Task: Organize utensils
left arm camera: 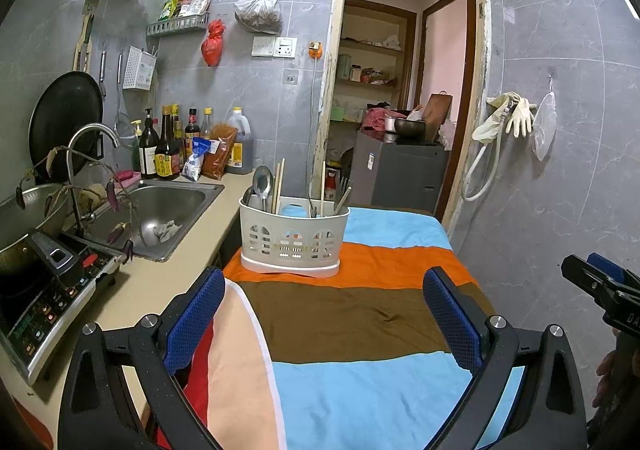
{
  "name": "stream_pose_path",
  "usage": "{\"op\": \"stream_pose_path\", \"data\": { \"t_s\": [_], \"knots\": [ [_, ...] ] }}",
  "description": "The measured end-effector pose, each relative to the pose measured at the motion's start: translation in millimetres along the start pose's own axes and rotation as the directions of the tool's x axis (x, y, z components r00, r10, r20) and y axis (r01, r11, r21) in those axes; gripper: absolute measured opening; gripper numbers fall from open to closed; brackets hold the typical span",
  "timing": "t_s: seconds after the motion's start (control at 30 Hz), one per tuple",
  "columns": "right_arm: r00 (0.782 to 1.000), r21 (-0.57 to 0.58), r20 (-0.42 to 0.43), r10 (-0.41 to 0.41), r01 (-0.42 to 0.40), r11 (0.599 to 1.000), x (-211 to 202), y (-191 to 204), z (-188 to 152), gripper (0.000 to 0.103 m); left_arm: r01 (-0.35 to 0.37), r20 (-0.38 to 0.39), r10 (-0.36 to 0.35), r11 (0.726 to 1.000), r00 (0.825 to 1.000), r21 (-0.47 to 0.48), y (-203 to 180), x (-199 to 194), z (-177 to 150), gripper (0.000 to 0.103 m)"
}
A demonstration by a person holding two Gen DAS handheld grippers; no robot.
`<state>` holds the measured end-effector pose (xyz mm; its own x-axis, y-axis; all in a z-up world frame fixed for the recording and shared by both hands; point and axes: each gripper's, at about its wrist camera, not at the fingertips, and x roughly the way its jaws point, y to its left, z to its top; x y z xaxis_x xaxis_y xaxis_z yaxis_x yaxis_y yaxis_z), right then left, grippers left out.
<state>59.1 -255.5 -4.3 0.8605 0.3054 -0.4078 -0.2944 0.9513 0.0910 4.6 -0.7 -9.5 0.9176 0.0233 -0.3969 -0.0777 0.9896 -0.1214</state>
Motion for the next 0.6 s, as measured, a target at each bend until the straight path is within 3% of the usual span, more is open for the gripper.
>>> {"op": "stream_pose_path", "data": {
  "t_s": [0.6],
  "knots": [
    [1.0, 0.001, -0.005, 0.003, -0.003, 1.0, 0.5, 6.2, -2.5, 0.103, -0.002, -0.001, 0.002, 1.0, 1.0, -0.003, 3.2, -0.5, -0.5, 0.097]
  ]
}}
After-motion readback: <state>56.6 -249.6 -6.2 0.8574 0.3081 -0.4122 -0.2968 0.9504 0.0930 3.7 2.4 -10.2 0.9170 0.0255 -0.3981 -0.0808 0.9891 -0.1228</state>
